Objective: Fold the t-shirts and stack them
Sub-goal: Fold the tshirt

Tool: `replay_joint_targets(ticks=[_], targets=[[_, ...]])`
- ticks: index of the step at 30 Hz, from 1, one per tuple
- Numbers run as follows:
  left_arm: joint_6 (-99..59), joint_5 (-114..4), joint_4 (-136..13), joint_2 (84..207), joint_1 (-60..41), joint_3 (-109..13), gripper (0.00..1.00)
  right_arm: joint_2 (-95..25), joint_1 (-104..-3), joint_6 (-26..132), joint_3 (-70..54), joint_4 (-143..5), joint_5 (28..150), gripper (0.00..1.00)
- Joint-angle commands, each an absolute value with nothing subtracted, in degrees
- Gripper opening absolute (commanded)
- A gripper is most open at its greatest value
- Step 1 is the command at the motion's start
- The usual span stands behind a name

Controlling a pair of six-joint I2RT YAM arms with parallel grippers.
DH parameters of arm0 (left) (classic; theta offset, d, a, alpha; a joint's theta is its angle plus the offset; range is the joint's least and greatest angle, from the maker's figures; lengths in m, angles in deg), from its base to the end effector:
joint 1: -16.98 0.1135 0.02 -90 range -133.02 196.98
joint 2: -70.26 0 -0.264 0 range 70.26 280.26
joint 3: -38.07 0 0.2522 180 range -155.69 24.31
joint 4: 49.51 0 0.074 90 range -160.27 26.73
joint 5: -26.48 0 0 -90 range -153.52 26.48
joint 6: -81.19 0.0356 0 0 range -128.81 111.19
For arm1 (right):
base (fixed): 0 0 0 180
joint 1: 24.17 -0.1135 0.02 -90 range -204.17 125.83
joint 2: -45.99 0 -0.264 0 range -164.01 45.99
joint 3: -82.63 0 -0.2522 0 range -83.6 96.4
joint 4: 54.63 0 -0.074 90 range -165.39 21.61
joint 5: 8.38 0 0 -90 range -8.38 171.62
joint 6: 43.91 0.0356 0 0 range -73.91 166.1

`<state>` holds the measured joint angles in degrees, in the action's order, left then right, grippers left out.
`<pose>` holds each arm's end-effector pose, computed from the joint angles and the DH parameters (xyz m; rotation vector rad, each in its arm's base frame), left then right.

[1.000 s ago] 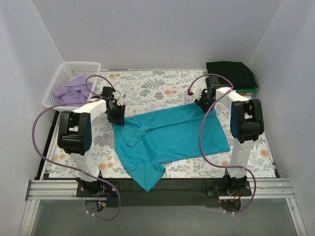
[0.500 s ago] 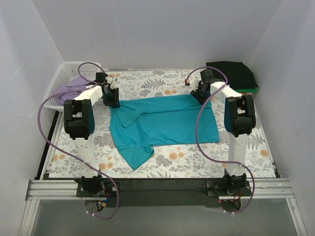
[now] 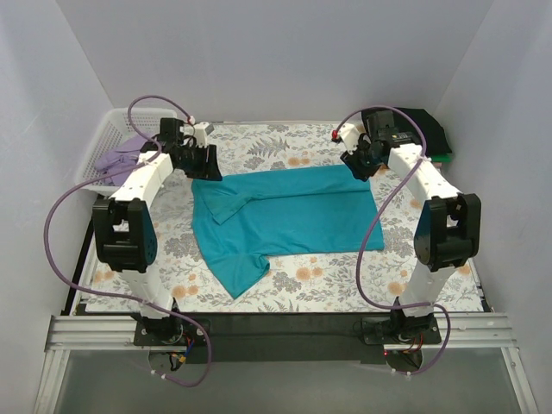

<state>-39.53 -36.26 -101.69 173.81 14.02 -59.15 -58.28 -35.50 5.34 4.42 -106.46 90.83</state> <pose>0.3863 -0.0363 0.2523 -0.4570 2.5998 -0.8263 0.3918 0.0843 0.2698 -1.1558 2.2179 -0.0096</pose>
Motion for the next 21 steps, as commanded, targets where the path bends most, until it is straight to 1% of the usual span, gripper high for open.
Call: replay_joint_targets(ticks=[1, 4, 10, 16, 21], targets=[[-42.02, -32.07, -101.14, 177.21, 11.45, -61.71, 0.44, -56.75, -35.50, 5.57, 1.92, -109.52, 91.99, 0.43], [-43.25, -28.46, -101.60, 180.82, 8.90, -64.10, 0.47, -56.31, -35.50, 6.54, 0.42, -110.93, 92.25, 0.43], [-43.96, -30.30, -101.86, 186.36, 5.99, -66.66, 0.55, -54.56, -34.28, 6.81, -3.53, -111.46, 92.25, 0.44], [-44.05, -32.76, -102.29, 188.48, 3.80, -66.13, 0.56, -53.06, -33.75, 6.02, -5.29, -111.46, 91.81, 0.44], [-44.05, -31.19, -101.86, 186.99, 2.66, -64.81, 0.56, -53.24, -33.83, 5.75, -4.86, -111.37, 91.99, 0.44]])
